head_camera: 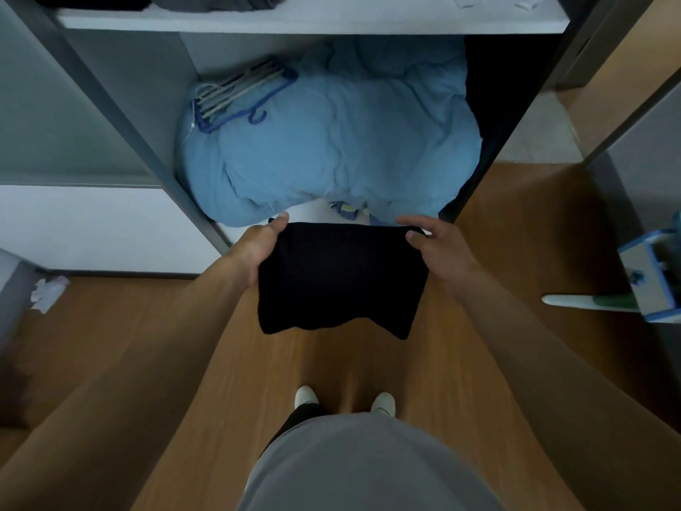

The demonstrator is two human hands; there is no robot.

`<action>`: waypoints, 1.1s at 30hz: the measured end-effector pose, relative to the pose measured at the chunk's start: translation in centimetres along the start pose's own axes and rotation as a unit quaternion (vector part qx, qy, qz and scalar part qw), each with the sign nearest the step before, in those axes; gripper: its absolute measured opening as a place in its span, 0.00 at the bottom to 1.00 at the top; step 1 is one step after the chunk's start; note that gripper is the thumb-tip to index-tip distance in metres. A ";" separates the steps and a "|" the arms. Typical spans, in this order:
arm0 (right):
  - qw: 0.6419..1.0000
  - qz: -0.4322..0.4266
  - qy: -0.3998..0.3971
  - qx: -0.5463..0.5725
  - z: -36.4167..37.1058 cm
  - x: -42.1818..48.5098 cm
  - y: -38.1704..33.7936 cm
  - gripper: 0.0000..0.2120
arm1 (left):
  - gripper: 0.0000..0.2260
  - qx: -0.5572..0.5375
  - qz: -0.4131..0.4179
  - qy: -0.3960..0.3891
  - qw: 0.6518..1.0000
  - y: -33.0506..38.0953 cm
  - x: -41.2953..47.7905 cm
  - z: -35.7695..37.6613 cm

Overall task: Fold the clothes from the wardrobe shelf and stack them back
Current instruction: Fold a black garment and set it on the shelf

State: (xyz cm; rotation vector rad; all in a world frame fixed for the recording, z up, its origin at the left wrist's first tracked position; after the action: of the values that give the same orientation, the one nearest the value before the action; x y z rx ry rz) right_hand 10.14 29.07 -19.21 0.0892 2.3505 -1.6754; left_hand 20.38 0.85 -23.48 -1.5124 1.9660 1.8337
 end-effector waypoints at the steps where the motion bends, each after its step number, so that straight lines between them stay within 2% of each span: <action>1: 1.000 0.006 -0.006 0.007 0.0 0.0 -0.1 0.14 | 0.19 -0.008 0.012 -0.012 1.000 0.1 -0.1 0.1; 3: 0.999 0.005 -0.040 -0.010 0.2 0.2 -0.3 0.13 | 0.20 -0.007 0.048 -0.033 0.998 0.4 -0.6 0.1; 4: 0.997 -0.002 -0.072 -0.033 0.4 0.2 -0.4 0.14 | 0.25 -0.005 0.067 -0.042 0.997 0.6 -0.8 0.1; 6: 0.982 -0.026 -0.137 -0.129 0.9 0.2 -0.2 0.23 | 0.26 -0.025 0.096 -0.054 0.994 1.1 -1.4 0.0; 7: 0.968 -0.051 -0.155 -0.190 1.1 0.2 -0.2 0.25 | 0.25 -0.033 0.105 -0.059 0.992 1.6 -1.8 0.0; 8: 0.950 -0.087 -0.160 -0.252 1.4 0.4 -0.3 0.23 | 0.24 -0.034 0.109 -0.065 0.991 1.9 -2.2 0.1; 11: 0.900 -0.174 -0.097 -0.388 1.8 1.6 -1.2 0.12 | 0.22 -0.015 0.124 -0.056 0.991 2.9 -2.9 0.2; 13: 0.882 -0.198 -0.030 -0.427 1.2 2.7 -2.7 0.08 | 0.14 -0.016 0.118 -0.074 0.990 3.2 -3.0 0.3; 14: 0.879 -0.212 -0.015 -0.427 1.2 3.1 -3.4 0.07 | 0.14 -0.023 0.112 -0.101 0.988 3.3 -3.4 0.5; 16: 0.887 -0.226 -0.016 -0.402 1.4 4.0 -4.6 0.05 | 0.28 -0.015 0.108 -0.135 0.985 3.6 -3.8 0.5; 18: 0.926 -0.198 -0.048 -0.318 1.7 4.7 -5.5 0.08 | 0.28 0.009 0.132 -0.124 0.983 4.5 -4.0 0.1; 20: 0.980 -0.090 -0.095 -0.152 2.2 4.9 -5.7 0.08 | 0.27 0.030 0.162 -0.100 0.981 5.8 -4.0 -0.5; 21: 0.990 -0.035 -0.113 -0.074 2.5 4.9 -5.9 0.08 | 0.27 0.049 0.179 -0.086 0.979 6.7 -3.9 -0.8; 23: 0.991 0.017 -0.131 0.021 2.9 4.9 -6.6 0.09 | 0.26 0.090 0.215 -0.047 0.971 8.6 -3.5 -1.9; 25: 0.988 0.025 -0.134 0.067 3.5 5.1 -7.8 0.09 | 0.24 0.111 0.248 -0.010 0.962 10.7 -3.1 -3.2; 30: 0.987 -0.015 -0.120 0.110 6.1 5.6 -12.7 0.13 | 0.17 0.126 0.347 0.066 0.927 16.0 -2.0 -7.9; 33: 0.979 -0.024 -0.110 0.172 8.3 5.9 -16.5 0.07 | 0.13 0.065 0.390 0.094 0.914 19.0 -0.9 -11.2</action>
State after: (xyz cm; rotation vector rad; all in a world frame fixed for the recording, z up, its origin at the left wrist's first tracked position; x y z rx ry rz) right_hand 2.64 15.15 -7.91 -0.0880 1.9020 -1.9866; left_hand 14.40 -10.98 -5.80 -0.9416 3.0259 1.7350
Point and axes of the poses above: each hand's wrist, its own x-axis towards the middle knuckle, its own z-axis out of the palm, y = z × x, the point moved 9 cm from there along x, towards the middle knuckle, and after that the axes turned 13 degrees about y, right-handed, at the moved point
